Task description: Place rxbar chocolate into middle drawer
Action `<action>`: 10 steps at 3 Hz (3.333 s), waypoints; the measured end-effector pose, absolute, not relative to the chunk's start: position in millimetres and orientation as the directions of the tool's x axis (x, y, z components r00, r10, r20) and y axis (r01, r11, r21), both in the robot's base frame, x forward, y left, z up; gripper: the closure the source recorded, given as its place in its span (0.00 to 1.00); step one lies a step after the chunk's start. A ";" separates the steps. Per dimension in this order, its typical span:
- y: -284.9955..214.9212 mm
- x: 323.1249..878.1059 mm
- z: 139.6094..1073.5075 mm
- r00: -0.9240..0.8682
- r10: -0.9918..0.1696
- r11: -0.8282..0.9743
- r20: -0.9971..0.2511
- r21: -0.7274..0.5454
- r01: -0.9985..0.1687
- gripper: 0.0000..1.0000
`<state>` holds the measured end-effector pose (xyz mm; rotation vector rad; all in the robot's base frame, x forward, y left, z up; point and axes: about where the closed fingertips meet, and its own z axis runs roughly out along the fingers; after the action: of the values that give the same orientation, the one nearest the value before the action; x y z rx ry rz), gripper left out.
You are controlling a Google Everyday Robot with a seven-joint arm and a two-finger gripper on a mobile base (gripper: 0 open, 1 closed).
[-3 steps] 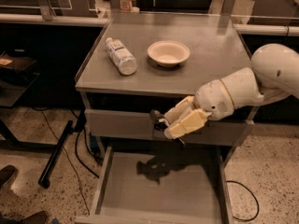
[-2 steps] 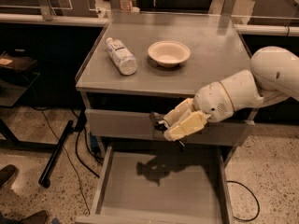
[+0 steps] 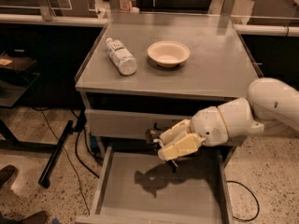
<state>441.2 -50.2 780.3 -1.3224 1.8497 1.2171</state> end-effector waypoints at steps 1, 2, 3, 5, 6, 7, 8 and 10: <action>-44.1 421.5 748.4 -0.421 -0.380 0.141 -0.824 0.398 -0.906 1.00; -39.9 418.2 744.7 -0.425 -0.386 0.140 -0.819 0.403 -0.904 1.00; -34.9 402.5 710.3 -0.474 -0.391 0.187 -0.789 0.436 -0.880 1.00; -29.8 373.6 651.3 -0.554 -0.375 0.260 -0.743 0.490 -0.832 1.00; -26.7 362.2 621.7 -0.611 -0.306 0.285 -0.730 0.542 -0.790 1.00; -39.8 368.9 584.9 -0.658 -0.245 0.353 -0.712 0.566 -0.745 1.00; -53.4 385.1 552.7 -0.690 -0.214 0.415 -0.691 0.575 -0.705 1.00; -60.6 392.1 542.8 -0.705 -0.183 0.444 -0.685 0.582 -0.681 1.00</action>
Offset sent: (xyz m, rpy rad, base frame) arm -0.0162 0.0051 -0.0263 0.0310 0.0380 -0.0459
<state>392.1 -60.6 542.8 -0.7220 2.1631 1.2197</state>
